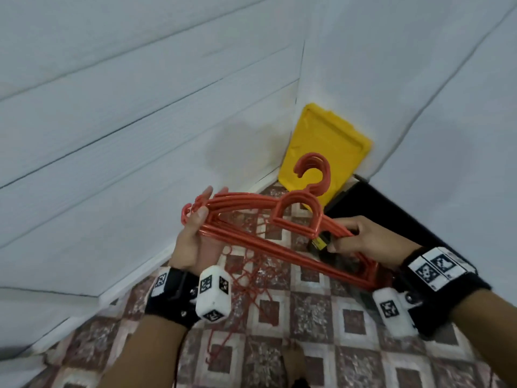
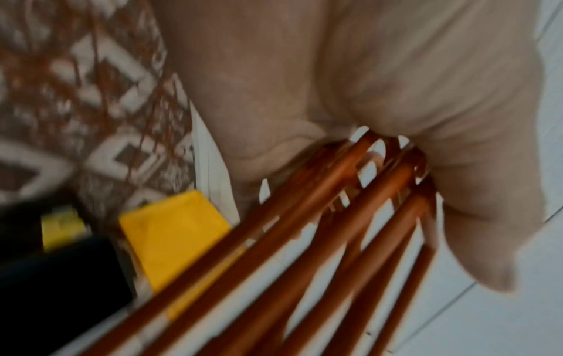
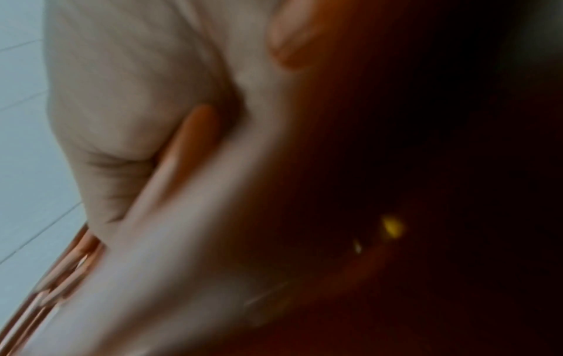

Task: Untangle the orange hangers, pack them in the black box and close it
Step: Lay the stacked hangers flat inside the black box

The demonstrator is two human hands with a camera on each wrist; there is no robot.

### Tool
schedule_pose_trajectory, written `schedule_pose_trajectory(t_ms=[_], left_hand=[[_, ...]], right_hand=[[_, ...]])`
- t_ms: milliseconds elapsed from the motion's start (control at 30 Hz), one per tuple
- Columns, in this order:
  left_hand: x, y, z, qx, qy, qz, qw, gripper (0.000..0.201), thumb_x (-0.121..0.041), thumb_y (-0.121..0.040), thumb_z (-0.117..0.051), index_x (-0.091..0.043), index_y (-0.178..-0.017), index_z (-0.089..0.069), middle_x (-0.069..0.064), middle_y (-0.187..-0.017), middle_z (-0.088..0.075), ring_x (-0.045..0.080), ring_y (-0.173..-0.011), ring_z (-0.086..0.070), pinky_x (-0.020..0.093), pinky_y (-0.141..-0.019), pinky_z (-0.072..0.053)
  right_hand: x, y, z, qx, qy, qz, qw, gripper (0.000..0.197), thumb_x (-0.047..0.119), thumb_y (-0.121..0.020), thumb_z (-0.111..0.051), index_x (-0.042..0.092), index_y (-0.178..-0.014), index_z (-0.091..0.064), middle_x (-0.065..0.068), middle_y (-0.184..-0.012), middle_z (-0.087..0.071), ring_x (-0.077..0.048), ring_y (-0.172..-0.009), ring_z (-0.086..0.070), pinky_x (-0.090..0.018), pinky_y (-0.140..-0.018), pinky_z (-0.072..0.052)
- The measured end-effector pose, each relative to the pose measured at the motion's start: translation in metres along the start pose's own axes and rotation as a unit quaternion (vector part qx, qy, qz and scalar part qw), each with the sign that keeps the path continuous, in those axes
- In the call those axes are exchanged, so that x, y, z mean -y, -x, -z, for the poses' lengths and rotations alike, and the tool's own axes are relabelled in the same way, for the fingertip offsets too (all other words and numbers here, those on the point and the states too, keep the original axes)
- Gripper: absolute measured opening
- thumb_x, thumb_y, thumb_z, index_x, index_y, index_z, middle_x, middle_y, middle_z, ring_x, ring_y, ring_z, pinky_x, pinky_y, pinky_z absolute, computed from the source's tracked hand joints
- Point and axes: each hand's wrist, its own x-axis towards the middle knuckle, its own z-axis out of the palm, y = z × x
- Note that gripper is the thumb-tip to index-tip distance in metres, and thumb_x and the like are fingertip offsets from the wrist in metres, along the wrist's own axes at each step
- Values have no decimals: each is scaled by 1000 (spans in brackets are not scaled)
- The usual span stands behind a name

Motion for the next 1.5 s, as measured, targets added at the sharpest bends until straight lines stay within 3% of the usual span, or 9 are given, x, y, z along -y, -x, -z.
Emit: schedule_pose_trajectory(t_ms=[233,367,633,767,867,967,1067,1267,1500], left_hand=[[0,-19,-83,-75,56,4,996,13,-14,-80,-67,-19,-92,-62,9,-114,-71,31,-106,-64,48,-77,-55],[7,-34,-116,-74,54,5,996,9,-14,-91,-56,-21,-87,-60,5,-112,-72,26,-101,-66,42,-79,-54],[54,-78,-177,-87,-20,27,996,14,-19,-80,-72,-22,-85,-60,4,-113,-72,23,-80,-68,40,-73,-55],[91,-95,-211,-103,-36,48,993,7,-24,-88,-63,-18,-91,-59,2,-108,-74,22,-79,-70,39,-72,-58],[121,-112,-223,-99,-68,53,991,15,-26,-94,-54,-15,-95,-63,2,-103,-75,20,-74,-69,35,-64,-59],[143,-124,-237,-79,-83,76,991,20,-28,-93,-55,-19,-85,-71,2,-97,-76,19,-76,-69,35,-68,-59],[160,-138,-248,-53,-64,96,992,19,-28,-76,-76,-20,-90,-66,6,-107,-74,23,-88,-69,44,-83,-56],[193,-167,-262,-38,-54,128,990,5,-18,-94,-54,-19,-97,-57,7,-107,-72,21,-83,-72,40,-68,-60],[209,-220,-256,17,-237,204,950,41,-4,-80,-74,-13,-117,-57,22,-114,-60,37,-97,-60,56,-90,-52]], right_hand=[[29,58,29,-31,-4,11,999,41,39,-85,-79,41,-123,-66,1,-78,-70,-16,-68,-64,-28,-70,-51],[25,92,59,-74,11,-9,997,77,56,-74,-81,42,-143,-48,12,-110,-70,-5,-94,-71,-27,-86,-53],[0,143,94,-119,163,-71,977,153,82,-46,-81,42,-156,19,13,-168,-6,-8,-151,-22,-35,-120,-31],[-33,143,111,-210,252,-43,944,151,76,-54,-80,36,-156,24,0,-169,-8,-21,-150,-29,-41,-114,-41],[-62,140,132,-257,220,-55,940,137,56,-65,-81,40,-156,21,-1,-158,-37,-26,-113,-64,-40,-91,-56],[-88,138,148,-272,191,-65,941,126,48,-69,-77,48,-155,15,-1,-135,-57,-24,-94,-68,-41,-81,-58],[-107,140,158,-294,183,-77,935,120,47,-72,-76,47,-156,11,1,-135,-51,-22,-93,-66,-38,-79,-58],[-137,137,155,-317,229,-104,915,125,42,-73,-83,35,-160,7,1,-149,-36,-23,-107,-61,-31,-77,-56],[-176,133,176,-314,209,-164,911,110,33,-73,-76,33,-159,-8,0,-149,-43,-27,-101,-67,-35,-75,-57]])
